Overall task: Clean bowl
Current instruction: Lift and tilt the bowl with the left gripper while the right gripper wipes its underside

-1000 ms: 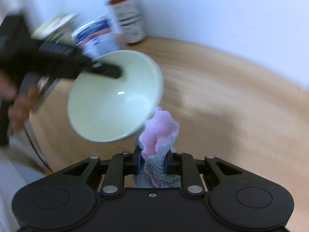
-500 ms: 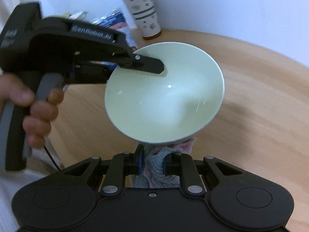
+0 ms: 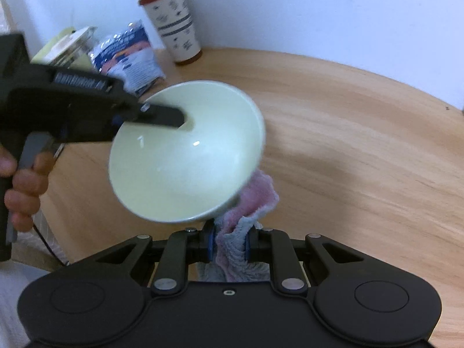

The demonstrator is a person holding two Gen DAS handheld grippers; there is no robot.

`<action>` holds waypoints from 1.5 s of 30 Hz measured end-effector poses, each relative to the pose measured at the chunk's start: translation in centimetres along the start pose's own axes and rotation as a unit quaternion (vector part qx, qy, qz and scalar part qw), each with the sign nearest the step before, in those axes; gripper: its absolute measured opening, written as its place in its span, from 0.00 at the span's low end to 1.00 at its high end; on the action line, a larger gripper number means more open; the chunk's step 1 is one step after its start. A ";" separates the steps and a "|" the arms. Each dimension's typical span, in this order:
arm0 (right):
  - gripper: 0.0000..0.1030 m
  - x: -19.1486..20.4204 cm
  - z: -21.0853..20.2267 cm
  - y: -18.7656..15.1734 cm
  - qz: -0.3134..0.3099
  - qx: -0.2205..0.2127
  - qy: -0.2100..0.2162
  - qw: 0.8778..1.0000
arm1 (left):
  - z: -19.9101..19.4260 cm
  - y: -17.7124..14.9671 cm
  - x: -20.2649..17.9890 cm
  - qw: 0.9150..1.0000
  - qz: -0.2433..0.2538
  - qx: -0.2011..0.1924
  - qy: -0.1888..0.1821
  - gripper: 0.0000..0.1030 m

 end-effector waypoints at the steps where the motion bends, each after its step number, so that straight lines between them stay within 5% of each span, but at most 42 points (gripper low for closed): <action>1: 0.20 0.2 0.3 -0.1 0.003 0.003 0.003 1.000 | 0.0 0.0 0.0 1.000 0.000 -0.002 0.001 0.17; 19: 0.20 5.7 2.2 1.1 0.013 0.021 0.080 0.996 | 0.1 -1.0 -0.1 1.000 0.023 -0.016 0.012 0.17; 36: 0.20 -1.3 0.5 -0.4 0.133 0.015 0.047 0.990 | 1.0 -1.5 0.7 1.000 -0.005 -0.002 0.012 0.18; 45: 0.20 1.7 1.9 0.6 0.054 0.034 0.056 0.996 | 1.7 -1.8 0.2 1.000 0.004 0.009 0.015 0.18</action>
Point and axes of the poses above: each gripper's, at about its wrist camera, not at the fingertips, and z roughly the way its jaws point, x to its left, y to its top, the point moved 8 cm from there along z, roughly the way its jaws point
